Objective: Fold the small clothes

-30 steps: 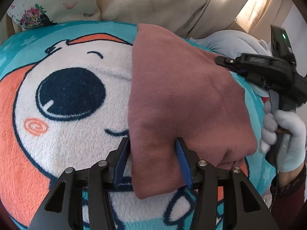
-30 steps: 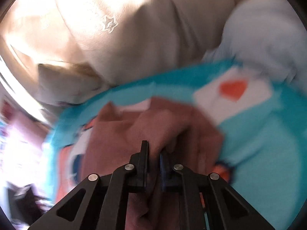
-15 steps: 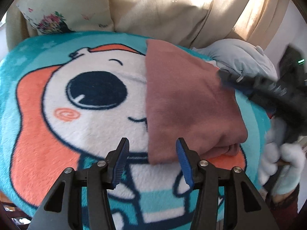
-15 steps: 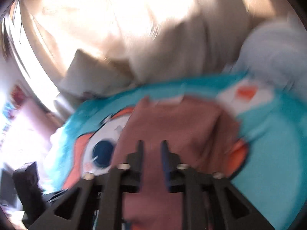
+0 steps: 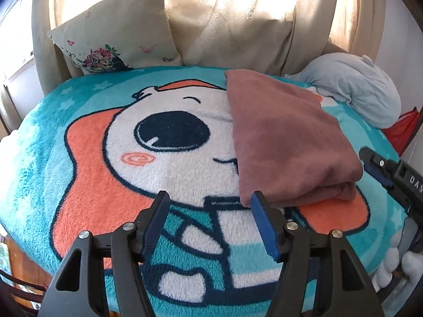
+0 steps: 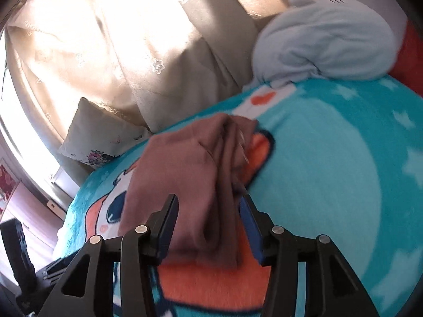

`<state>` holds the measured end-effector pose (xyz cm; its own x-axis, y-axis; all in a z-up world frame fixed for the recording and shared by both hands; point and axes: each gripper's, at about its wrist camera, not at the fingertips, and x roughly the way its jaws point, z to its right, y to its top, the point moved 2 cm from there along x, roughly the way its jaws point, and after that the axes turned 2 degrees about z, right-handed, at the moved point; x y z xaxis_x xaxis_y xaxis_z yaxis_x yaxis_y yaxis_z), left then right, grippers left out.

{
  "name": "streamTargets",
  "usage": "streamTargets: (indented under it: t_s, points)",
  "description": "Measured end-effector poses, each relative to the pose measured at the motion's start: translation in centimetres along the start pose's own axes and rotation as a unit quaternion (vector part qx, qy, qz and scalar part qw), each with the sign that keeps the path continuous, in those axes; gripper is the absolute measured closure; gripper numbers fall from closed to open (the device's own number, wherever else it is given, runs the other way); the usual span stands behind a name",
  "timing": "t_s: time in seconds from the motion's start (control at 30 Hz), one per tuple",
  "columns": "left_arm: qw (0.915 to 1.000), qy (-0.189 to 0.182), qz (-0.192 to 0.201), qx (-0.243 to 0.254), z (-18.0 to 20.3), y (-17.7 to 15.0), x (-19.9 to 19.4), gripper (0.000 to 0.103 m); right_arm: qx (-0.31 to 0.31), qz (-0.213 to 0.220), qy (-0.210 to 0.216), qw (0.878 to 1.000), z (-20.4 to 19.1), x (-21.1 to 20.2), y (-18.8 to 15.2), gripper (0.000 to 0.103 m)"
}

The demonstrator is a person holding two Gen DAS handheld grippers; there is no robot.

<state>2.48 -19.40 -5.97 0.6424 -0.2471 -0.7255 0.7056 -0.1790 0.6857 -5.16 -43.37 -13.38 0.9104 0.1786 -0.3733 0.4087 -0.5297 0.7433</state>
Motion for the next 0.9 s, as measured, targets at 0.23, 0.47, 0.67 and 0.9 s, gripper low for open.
streamTargets:
  t_s: [0.23, 0.47, 0.67, 0.9]
  points:
    - [0.9999, 0.015, 0.001, 0.001, -0.4, -0.5, -0.5, 0.04, 0.041, -0.039, -0.015, 0.998, 2.8, 0.8, -1.3, 0.043]
    - [0.9998, 0.017, -0.005, -0.003, -0.4, -0.8, -0.5, 0.04, 0.057, -0.043, 0.015, 0.997, 3.5, 1.2, -1.5, 0.031]
    - [0.9998, 0.016, -0.007, 0.001, -0.1, -0.8, -0.5, 0.04, 0.038, -0.03, 0.041, 0.998, 2.4, 1.4, -1.7, 0.01]
    - [0.9998, -0.004, -0.01, -0.016, -0.8, -0.3, -0.4, 0.04, 0.033, -0.04, 0.058, 0.997, 1.7, 1.8, -1.6, 0.001]
